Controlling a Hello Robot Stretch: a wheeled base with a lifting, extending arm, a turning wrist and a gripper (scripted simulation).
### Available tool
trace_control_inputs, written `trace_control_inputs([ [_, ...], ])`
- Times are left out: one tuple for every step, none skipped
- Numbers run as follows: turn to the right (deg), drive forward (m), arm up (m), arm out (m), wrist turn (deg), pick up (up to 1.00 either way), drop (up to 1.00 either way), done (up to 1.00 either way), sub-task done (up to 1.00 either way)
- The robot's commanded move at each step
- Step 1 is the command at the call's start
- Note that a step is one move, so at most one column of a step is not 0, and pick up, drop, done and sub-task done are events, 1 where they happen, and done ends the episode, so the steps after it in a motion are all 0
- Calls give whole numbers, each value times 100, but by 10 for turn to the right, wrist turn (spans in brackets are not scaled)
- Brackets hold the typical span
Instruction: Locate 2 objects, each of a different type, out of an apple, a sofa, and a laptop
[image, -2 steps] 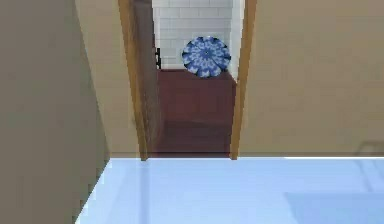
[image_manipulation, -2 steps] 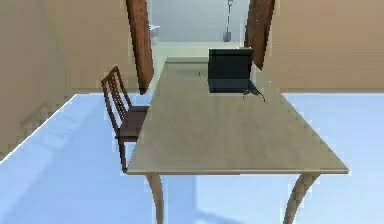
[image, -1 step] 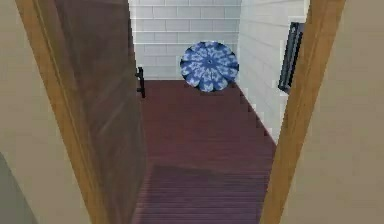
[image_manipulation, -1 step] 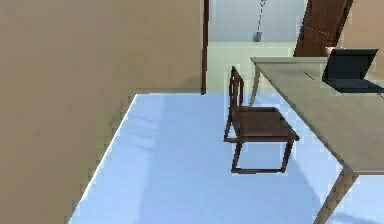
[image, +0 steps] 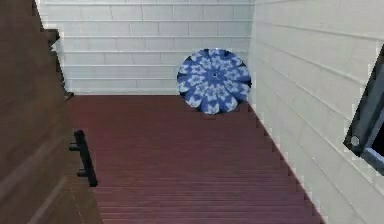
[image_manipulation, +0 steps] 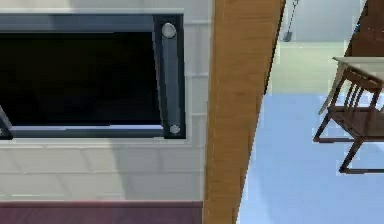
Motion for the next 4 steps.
trace_control_inputs([
  [0,80,0,0,0,0,0,0,0],
  [-240,0,0,0,0,0,0,0,0],
  [0,65,0,0,0,0,0,0,0],
  [-450,0,0,0,0,0,0,0,0],
])
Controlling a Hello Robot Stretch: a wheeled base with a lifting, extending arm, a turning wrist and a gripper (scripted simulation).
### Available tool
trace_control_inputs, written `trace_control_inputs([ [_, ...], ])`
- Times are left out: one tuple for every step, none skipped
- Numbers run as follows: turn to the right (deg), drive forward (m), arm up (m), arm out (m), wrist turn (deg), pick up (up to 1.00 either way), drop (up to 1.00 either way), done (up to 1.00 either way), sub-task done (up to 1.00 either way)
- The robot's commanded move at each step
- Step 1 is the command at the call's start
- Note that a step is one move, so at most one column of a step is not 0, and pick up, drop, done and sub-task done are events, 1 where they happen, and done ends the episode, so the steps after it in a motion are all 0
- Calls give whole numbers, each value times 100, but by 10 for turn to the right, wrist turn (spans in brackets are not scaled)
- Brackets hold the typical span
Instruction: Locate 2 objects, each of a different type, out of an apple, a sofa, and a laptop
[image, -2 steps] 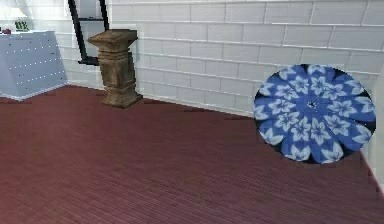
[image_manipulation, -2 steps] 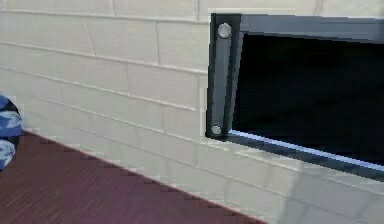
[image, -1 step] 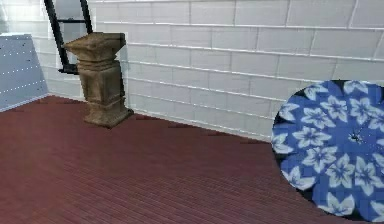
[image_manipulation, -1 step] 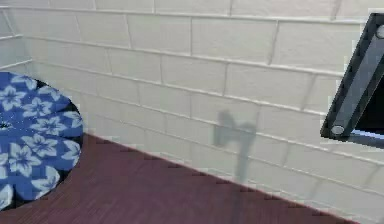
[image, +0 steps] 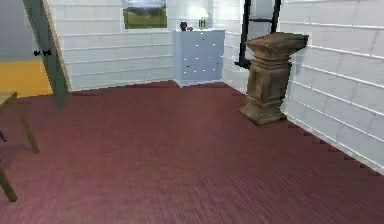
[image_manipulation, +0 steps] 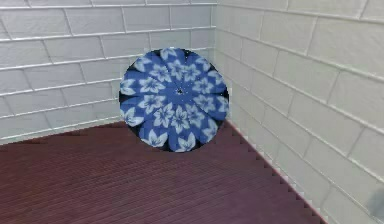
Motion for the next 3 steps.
trace_control_inputs([
  [-180,0,0,0,0,0,0,0,0],
  [0,50,0,0,0,0,0,0,0],
  [-120,0,0,0,0,0,0,0,0],
])
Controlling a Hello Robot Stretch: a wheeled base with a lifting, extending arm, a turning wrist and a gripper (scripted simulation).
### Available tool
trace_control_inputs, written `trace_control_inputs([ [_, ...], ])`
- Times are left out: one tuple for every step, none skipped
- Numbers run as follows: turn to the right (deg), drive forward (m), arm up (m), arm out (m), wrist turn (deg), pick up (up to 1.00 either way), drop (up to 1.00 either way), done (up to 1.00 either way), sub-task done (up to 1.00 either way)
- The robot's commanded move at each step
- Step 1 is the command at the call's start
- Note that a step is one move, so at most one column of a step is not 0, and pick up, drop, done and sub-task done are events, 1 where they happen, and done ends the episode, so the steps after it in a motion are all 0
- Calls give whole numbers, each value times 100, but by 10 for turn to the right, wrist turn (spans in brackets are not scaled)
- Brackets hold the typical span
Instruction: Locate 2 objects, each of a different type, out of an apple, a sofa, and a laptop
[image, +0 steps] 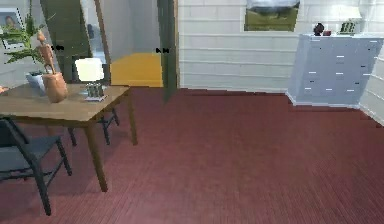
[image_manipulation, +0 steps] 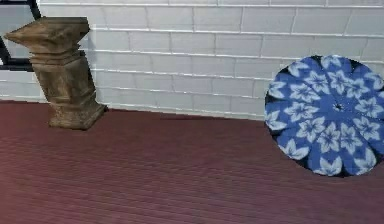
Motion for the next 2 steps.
trace_control_inputs([
  [0,100,0,0,0,0,0,0,0],
  [0,100,0,0,0,0,0,0,0],
])
